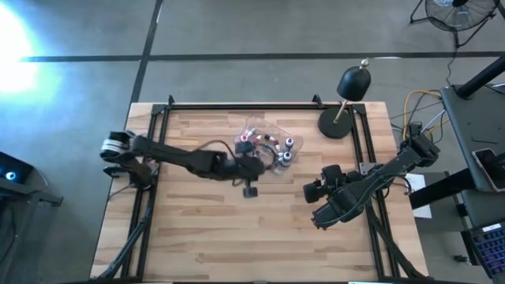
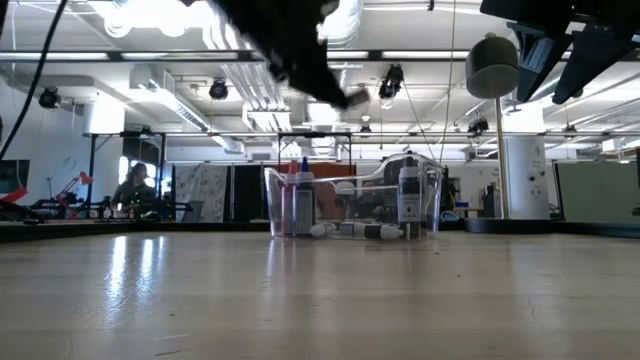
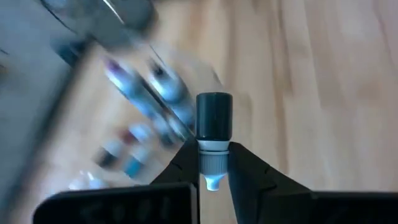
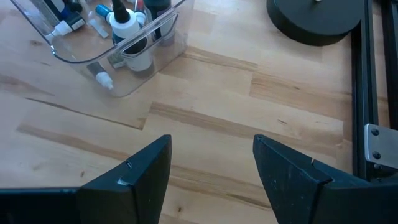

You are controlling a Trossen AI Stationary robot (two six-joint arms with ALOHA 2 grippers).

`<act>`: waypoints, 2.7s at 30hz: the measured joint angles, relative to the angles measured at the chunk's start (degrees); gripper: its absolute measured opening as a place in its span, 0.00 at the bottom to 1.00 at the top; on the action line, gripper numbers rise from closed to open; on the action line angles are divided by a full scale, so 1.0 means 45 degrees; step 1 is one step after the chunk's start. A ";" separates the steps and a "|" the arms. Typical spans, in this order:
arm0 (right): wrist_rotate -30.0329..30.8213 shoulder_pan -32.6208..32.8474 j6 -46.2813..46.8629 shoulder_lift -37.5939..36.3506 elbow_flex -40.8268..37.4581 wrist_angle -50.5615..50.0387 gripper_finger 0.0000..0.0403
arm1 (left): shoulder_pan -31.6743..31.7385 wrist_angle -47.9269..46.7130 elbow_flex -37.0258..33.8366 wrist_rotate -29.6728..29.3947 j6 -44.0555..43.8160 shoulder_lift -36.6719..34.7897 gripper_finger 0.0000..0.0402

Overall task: Pick & Place food coloring
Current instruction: Put the small black food coloring bottle into the transparent bin, then return to Home Position

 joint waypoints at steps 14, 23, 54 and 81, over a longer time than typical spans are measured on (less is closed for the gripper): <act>-0.0052 -0.0039 -0.0005 0.0000 0.0000 0.0193 0.54 | 0.3160 -0.1343 0.2981 -0.1132 0.0905 0.1574 0.39; 0.0624 -0.0044 -0.2230 0.0000 0.0272 0.0434 0.54 | 0.1982 -0.3903 0.3296 0.0778 0.0527 -0.1778 0.46; -0.1071 -0.1816 -1.6443 -1.0548 -0.6288 1.7217 0.54 | 0.1051 0.1817 -1.0720 0.4313 -0.7576 -1.8808 0.46; -0.2551 -0.2089 -1.9324 -1.3024 -1.5601 2.9731 0.54 | 0.1051 0.5272 -1.5516 0.6790 -0.7687 -2.1176 0.46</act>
